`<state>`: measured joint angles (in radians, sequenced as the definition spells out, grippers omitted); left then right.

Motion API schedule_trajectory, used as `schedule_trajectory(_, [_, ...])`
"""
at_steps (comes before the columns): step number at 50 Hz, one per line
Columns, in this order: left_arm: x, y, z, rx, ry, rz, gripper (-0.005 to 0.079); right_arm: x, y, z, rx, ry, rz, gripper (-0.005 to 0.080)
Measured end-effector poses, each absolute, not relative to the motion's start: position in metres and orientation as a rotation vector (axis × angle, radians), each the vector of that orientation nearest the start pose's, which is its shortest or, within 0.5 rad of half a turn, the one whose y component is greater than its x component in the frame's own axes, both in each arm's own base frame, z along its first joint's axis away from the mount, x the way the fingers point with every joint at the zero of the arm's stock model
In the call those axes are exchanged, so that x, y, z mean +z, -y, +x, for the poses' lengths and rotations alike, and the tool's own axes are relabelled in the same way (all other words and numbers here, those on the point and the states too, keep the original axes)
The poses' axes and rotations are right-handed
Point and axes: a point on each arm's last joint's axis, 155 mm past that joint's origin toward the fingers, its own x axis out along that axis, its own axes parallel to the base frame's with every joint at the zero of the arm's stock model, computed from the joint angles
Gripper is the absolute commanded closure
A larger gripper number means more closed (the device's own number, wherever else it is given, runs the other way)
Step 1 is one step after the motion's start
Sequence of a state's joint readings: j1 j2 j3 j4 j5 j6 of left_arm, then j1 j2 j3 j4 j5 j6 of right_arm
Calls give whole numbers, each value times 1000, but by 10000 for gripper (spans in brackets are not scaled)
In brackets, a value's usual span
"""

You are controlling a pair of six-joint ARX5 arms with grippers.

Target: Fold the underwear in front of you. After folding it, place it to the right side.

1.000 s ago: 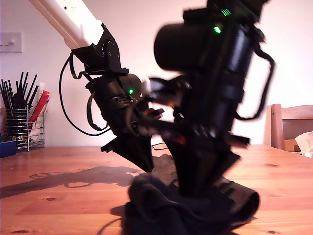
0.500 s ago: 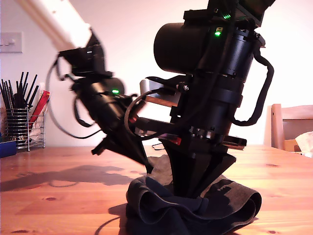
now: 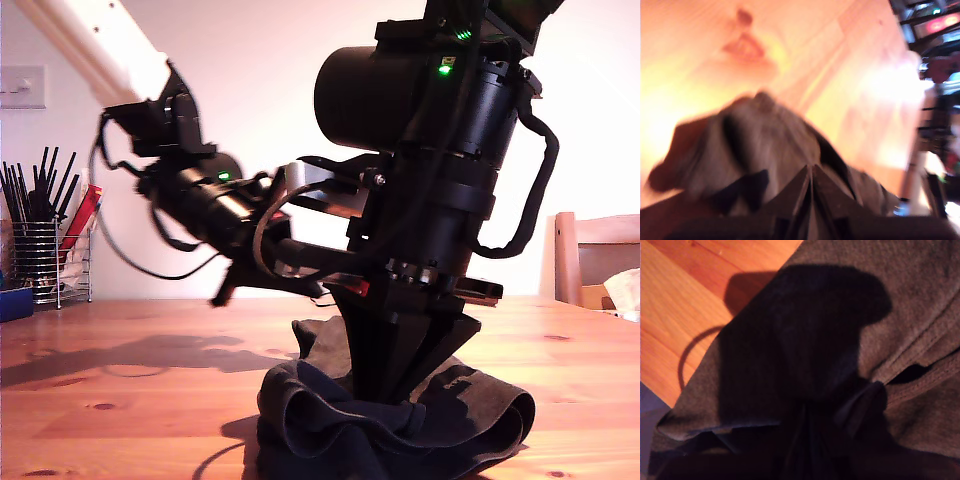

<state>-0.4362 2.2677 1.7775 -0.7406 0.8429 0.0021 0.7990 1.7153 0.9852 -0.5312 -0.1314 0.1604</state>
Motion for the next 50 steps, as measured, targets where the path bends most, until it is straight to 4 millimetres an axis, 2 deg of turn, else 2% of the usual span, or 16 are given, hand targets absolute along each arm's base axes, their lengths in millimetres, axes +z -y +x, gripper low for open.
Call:
schedule_trajectory(16, [48, 345, 397, -1034, -1243, -124, 762, 7, -274, 228, 710, -1299, -288, 765])
schedule_trajectory(28, [17, 331, 405, -909, -1277, -26, 762, 4, -268, 217, 714, -1349, -295, 765])
schedule_trajectory(41, [8, 322, 402, -867, -1311, 14, 762, 1, -259, 209, 733, -1380, -355, 765])
schedule_trajectory(50, [6, 314, 401, -846, -1323, 84, 762, -1, -248, 215, 709, -1371, -412, 765])
